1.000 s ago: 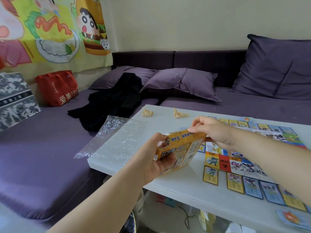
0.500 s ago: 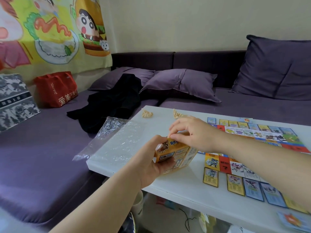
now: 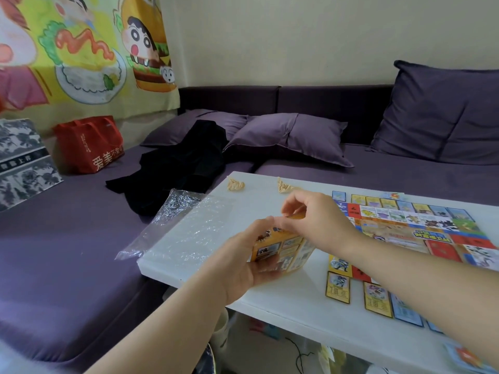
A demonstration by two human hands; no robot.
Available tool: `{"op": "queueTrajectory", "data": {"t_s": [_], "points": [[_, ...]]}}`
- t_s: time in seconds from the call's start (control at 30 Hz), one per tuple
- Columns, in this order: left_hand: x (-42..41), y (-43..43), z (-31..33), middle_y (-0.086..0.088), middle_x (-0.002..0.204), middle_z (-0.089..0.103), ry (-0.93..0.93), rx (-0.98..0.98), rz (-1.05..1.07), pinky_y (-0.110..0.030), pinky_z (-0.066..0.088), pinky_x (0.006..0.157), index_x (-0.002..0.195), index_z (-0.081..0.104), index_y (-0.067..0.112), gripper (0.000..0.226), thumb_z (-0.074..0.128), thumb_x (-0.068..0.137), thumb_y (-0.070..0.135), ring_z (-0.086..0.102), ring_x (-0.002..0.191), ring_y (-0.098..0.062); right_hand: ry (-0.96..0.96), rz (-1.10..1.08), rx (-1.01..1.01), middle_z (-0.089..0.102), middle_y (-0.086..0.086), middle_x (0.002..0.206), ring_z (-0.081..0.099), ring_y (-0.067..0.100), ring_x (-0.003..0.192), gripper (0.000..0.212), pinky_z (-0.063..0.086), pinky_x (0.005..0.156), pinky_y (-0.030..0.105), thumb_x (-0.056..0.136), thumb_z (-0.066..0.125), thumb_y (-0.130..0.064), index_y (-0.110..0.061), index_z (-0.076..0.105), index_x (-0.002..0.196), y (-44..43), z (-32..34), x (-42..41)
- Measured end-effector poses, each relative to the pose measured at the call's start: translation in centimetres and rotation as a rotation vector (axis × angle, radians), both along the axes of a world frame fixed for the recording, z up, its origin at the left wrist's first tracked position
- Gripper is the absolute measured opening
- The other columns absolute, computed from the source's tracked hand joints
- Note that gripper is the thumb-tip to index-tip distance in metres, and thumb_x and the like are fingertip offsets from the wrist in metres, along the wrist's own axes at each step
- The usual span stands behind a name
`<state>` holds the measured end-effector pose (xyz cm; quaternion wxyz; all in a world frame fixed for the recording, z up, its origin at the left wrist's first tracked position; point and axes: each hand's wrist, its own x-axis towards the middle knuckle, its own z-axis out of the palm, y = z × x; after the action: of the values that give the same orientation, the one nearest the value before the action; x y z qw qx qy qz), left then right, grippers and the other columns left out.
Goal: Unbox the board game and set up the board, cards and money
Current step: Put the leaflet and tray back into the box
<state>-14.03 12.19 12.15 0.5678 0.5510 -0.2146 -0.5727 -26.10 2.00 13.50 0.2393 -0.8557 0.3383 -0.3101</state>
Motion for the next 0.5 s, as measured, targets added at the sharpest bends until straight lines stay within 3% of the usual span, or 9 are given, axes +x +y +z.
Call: {"op": "queueTrajectory", "data": {"t_s": [0.07, 0.17, 0.27, 0.33, 0.43, 0.5], "points": [[-0.1, -0.1, -0.2, -0.007, 0.088, 0.066, -0.072, -0.01, -0.039, -0.045, 0.056, 0.082, 0.105, 0.062, 0.011, 0.03, 0.068, 0.082, 0.03, 0.061, 0.08, -0.023, 0.074, -0.037, 0.019, 0.064, -0.015, 0.077, 0.06, 0.007, 0.081, 0.035, 0.046, 0.085, 0.038, 0.069, 0.065, -0.064, -0.03, 0.063, 0.075, -0.2, -0.2, 0.0], [0.0, -0.2, -0.4, -0.013, 0.094, 0.063, -0.048, -0.023, 0.033, -0.042, 0.058, 0.076, 0.113, 0.057, 0.006, 0.03, 0.063, 0.088, 0.021, 0.06, 0.076, -0.023, 0.099, -0.019, 0.053, 0.065, -0.014, 0.082, 0.06, 0.008, 0.083, 0.024, 0.048, 0.082, 0.034, 0.08, 0.065, -0.051, -0.027, 0.066, 0.08, -0.3, -0.2, 0.0], [0.2, -0.3, -0.2, -0.015, 0.092, 0.061, -0.006, -0.077, 0.106, -0.042, 0.057, 0.078, 0.108, 0.06, 0.003, 0.025, 0.06, 0.09, 0.02, 0.06, 0.074, -0.024, 0.057, 0.022, 0.12, 0.065, -0.012, 0.087, 0.059, 0.009, 0.088, 0.013, 0.045, 0.078, 0.023, 0.088, 0.064, -0.034, -0.022, 0.068, 0.089, -0.3, 0.3, -0.7], [0.1, -0.2, 0.3, -0.012, 0.087, 0.062, -0.038, -0.143, 0.144, -0.042, 0.056, 0.082, 0.101, 0.063, 0.004, 0.02, 0.061, 0.09, 0.021, 0.061, 0.077, -0.025, -0.037, -0.049, 0.187, 0.063, -0.009, 0.102, 0.057, 0.01, 0.098, 0.022, 0.044, 0.081, 0.024, 0.088, 0.062, -0.036, -0.02, 0.066, 0.103, -0.2, 0.9, -1.2], [-0.2, -0.4, 1.9, -0.008, 0.095, 0.063, -0.189, -0.285, 0.159, -0.036, 0.055, 0.084, 0.094, 0.065, 0.014, 0.01, 0.062, 0.089, 0.023, 0.064, 0.085, -0.022, -0.268, -0.218, 0.509, 0.05, -0.003, 0.124, 0.051, 0.016, 0.109, 0.06, 0.049, 0.089, 0.036, 0.085, 0.062, -0.049, -0.024, 0.042, 0.136, 0.5, 2.6, -1.7], [-0.2, -0.9, 2.9, -0.004, 0.113, 0.059, -0.452, -0.409, 0.176, -0.032, 0.054, 0.087, 0.092, 0.067, 0.025, 0.007, 0.067, 0.085, 0.028, 0.062, 0.098, -0.017, -0.461, -0.203, 0.853, 0.051, 0.004, 0.123, 0.058, 0.024, 0.104, 0.067, 0.057, 0.077, 0.04, 0.082, 0.064, -0.053, -0.022, 0.04, 0.136, 0.8, 4.2, -1.8]]}}
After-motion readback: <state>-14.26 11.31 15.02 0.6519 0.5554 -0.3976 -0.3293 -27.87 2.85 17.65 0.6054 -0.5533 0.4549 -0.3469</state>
